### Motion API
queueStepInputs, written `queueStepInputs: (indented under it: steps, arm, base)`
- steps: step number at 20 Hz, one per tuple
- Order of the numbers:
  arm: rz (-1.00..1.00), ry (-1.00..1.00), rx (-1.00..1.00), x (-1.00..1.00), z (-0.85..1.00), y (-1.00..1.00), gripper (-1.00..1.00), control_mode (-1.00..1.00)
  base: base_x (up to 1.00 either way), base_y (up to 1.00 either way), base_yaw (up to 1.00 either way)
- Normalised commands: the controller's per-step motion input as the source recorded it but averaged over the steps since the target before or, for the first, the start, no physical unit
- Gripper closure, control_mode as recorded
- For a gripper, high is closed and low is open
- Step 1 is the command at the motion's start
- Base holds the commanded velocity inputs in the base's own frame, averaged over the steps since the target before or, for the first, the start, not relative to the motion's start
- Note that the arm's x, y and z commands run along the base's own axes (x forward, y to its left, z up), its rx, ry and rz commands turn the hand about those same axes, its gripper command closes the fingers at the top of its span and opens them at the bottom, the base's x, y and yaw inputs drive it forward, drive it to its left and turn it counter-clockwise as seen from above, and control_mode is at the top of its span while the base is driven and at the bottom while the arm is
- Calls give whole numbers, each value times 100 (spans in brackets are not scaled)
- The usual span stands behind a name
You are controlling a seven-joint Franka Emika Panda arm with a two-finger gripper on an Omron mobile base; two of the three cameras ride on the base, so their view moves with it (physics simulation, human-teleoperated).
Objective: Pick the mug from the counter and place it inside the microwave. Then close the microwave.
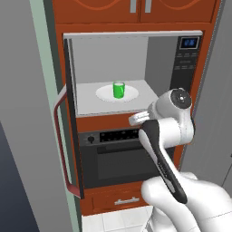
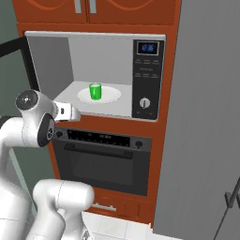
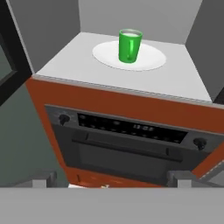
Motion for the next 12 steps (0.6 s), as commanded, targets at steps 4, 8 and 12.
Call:
queueStepInputs:
  steps: [4,8,12]
  arm:
    - [0,3,0,-61,49,0,-100,-100]
    - [0,7,0,-77,26,0,-100,-100]
    - [0,8,0,-83,2,0,-100,-100]
  base:
    - [0,0,0]
    - [0,0,0]
    - [0,0,0]
